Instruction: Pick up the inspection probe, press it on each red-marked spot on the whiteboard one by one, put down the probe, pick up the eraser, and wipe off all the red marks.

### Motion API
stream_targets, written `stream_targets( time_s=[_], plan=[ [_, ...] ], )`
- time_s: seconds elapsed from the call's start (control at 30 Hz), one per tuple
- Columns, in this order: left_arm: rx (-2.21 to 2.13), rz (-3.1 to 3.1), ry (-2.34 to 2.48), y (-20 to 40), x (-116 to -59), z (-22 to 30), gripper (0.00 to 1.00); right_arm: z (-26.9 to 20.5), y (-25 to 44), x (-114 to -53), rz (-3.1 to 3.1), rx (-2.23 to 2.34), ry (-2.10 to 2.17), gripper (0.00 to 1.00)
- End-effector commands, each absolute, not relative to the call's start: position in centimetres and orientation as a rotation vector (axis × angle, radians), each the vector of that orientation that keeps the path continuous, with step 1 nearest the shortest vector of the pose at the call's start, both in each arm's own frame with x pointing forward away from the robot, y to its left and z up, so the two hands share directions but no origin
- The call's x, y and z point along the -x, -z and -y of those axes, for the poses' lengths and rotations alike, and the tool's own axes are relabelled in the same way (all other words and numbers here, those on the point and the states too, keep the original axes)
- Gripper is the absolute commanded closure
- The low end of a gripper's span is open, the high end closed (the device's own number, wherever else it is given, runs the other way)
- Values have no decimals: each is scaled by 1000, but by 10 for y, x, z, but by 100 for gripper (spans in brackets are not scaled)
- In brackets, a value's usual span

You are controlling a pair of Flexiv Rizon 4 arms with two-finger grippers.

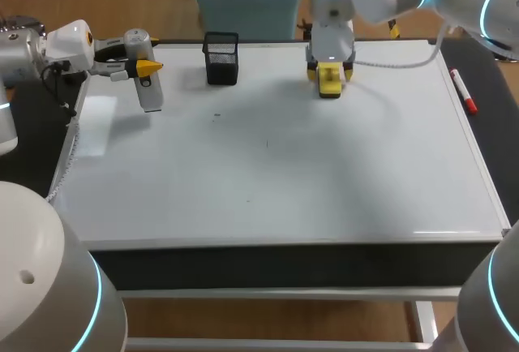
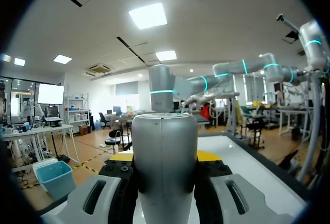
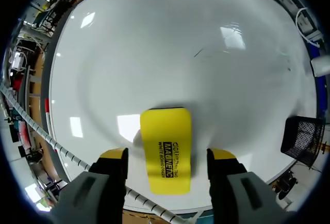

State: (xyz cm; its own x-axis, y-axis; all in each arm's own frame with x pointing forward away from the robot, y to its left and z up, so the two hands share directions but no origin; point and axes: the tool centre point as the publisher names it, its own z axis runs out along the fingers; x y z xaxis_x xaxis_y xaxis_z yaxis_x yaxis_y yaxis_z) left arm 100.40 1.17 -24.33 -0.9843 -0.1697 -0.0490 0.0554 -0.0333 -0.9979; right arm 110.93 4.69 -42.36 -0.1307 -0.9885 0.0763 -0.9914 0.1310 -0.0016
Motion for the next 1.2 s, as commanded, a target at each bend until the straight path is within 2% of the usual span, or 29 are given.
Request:
stream_targets(
  time_s=[0.03,0.6,0.83,1.2],
  plan=[
    [119,-2065,2152,244,-1005,-12,100,-38,411,-1108,2387,-2029,-28,0],
    [119,-2065,2152,244,-1005,-12,100,20,338,-1117,3015,-1530,555,0],
    [119,-2065,2152,244,-1005,-12,100,30,315,-1122,3097,-1142,575,0],
    [119,-2065,2152,244,-1005,-12,100,62,281,-1124,3196,-893,675,0]
  ],
)
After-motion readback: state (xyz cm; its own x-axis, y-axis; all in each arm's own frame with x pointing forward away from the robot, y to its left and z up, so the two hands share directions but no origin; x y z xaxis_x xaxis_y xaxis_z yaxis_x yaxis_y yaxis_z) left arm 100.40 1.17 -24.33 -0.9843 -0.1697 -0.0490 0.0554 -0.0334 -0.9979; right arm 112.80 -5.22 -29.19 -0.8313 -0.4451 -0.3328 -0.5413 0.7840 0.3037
